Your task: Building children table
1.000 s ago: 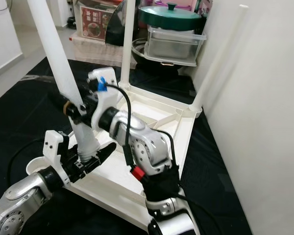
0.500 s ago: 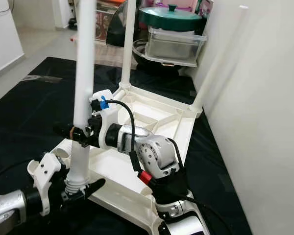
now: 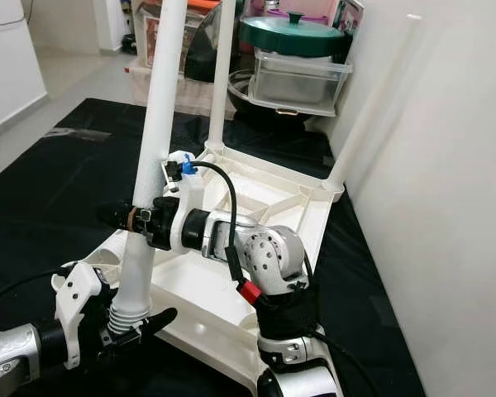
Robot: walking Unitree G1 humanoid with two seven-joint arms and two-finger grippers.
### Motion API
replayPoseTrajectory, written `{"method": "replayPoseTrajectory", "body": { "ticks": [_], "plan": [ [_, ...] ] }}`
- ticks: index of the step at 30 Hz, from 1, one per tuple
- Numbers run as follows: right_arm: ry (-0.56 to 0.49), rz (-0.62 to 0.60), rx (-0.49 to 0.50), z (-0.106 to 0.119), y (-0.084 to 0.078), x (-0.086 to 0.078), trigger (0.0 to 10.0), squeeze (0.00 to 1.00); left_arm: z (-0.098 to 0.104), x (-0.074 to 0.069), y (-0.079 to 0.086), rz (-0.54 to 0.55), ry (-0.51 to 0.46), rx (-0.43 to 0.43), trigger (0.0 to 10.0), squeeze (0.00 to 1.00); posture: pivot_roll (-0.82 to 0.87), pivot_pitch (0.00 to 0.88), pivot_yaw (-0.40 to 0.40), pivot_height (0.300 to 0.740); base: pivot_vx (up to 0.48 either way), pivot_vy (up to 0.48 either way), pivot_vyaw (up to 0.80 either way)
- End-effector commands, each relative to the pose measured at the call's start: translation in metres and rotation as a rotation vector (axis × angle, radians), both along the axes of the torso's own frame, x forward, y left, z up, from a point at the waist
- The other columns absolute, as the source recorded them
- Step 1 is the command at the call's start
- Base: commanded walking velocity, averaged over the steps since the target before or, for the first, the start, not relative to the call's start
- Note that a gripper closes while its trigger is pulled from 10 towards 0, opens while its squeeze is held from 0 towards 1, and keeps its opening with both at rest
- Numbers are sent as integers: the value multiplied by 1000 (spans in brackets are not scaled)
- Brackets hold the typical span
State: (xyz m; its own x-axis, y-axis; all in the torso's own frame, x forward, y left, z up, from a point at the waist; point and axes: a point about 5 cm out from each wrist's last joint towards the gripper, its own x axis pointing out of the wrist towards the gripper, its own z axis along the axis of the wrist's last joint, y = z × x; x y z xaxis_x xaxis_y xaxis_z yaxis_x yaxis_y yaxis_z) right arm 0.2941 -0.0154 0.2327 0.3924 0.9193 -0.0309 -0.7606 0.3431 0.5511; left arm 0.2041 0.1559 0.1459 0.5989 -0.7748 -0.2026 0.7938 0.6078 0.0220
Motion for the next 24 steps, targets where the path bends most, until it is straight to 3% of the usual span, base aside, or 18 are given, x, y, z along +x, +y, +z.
{"method": "replayPoseTrajectory", "body": {
  "ticks": [1, 6, 8, 10, 11, 12, 14, 15, 16, 19, 20, 21, 23, 24],
  "plan": [
    [16, -28, 19, 2, -2, 1, 0, 0, 8, 7, 0, 24, -73, -16, 10000, 1000, 66, 0, -123, 740, 0, 0, 0],
    [-60, -184, 2, 7, -15, 17, 0, 0, 13, 5, -4, 20, -76, -63, 10000, 1000, 64, 0, -121, 740, 0, 0, 0],
    [-117, -316, -24, 14, -34, 34, 0, 0, 20, 3, -7, 41, -98, -117, 10000, 1000, 67, 0, -124, 740, 0, 0, 0],
    [-139, -355, -34, 16, -40, 38, 0, 0, 22, 3, -7, 48, -106, -131, 10000, 1000, 67, 0, -124, 740, 0, 0, 0],
    [-165, -439, -40, 22, -55, 48, 0, 0, 26, 2, -7, 70, -118, -153, 10000, 1000, 70, 0, -127, 740, 0, 0, 0],
    [-165, -439, -40, 22, -55, 48, 0, 0, 26, 2, -7, 70, -118, -153, 10000, 1000, 70, 0, -127, 740, 0, 0, 0],
    [-244, -621, -66, 34, -85, 63, 0, 0, 29, 2, -6, 137, -129, -177, 10000, 1000, 71, 0, -129, 740, 0, 0, 0],
    [-244, -621, -66, 34, -85, 63, 0, 0, 29, 2, -6, 137, -129, -177, 10000, 1000, 71, 0, -129, 740, 0, 0, 0],
    [-297, -711, -90, 40, -99, 67, 0, 0, 29, 2, -5, 180, -136, -182, 10000, 1000, 70, 0, -129, 740, 0, 0, 0],
    [-330, -759, -107, 44, -106, 69, 0, 0, 28, 2, -5, 205, -141, -184, 10000, 1000, 70, 0, -129, 740, 0, 0, 0],
    [-358, -824, -124, 47, -114, 69, 0, 0, 29, 8, 0, 308, -171, -174, 10000, 0, 68, 0, -123, 740, 0, 0, 0],
    [-358, -824, -124, 47, -114, 69, 0, 0, 29, 8, 0, 308, -171, -174, 10000, 0, 68, 0, -123, 740, 0, 0, 0],
    [-396, -934, -161, 48, -127, 65, 0, 0, 29, 17, 10, 487, -211, -163, 10000, 0, 66, 0, -120, 740, 0, 0, 0],
    [-396, -934, -161, 48, -127, 65, 0, 0, 29, 17, 10, 487, -211, -163, 10000, 0, 66, 0, -120, 740, 0, 0, 0]
  ]
}}
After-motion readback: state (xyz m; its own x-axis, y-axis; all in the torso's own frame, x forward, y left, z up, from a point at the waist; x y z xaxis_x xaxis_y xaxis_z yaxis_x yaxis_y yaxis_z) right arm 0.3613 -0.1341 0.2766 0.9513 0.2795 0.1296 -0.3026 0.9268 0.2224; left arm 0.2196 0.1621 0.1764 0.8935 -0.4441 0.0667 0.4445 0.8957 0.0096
